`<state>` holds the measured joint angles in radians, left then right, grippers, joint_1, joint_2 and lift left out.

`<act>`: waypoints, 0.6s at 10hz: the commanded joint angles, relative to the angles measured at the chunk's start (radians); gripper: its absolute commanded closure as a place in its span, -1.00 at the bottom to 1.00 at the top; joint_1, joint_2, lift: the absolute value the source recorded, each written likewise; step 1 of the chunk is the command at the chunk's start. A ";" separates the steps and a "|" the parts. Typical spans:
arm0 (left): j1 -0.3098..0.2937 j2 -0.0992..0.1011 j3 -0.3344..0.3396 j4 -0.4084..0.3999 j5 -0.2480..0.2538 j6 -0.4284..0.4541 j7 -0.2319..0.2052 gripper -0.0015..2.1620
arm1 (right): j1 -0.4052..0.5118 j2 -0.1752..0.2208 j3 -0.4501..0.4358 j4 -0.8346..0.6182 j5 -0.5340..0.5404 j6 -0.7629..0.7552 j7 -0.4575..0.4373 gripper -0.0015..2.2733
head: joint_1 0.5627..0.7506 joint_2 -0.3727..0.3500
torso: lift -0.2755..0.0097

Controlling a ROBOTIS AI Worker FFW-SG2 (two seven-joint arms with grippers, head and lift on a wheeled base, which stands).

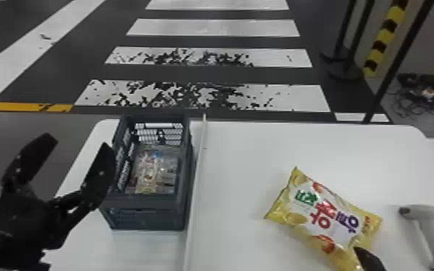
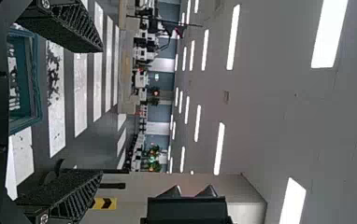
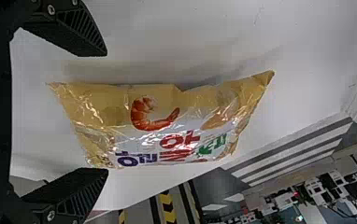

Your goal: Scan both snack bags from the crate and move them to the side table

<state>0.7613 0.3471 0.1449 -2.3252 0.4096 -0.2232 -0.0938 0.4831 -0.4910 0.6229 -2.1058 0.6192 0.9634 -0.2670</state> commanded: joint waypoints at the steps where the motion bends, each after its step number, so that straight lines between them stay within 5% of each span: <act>1: -0.002 0.003 0.001 0.004 0.005 -0.001 -0.003 -0.93 | -0.034 0.005 0.011 0.021 -0.001 0.002 0.000 -0.90 | 0.41 0.19 | 0.26; 6: -0.007 0.010 0.005 0.020 0.020 -0.017 -0.017 -0.93 | -0.101 0.005 0.014 0.110 -0.013 -0.022 0.000 -0.89 | 0.41 0.18 | 0.26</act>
<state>0.7550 0.3574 0.1494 -2.3068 0.4269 -0.2384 -0.1098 0.3880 -0.4863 0.6356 -2.0099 0.6060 0.9504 -0.2669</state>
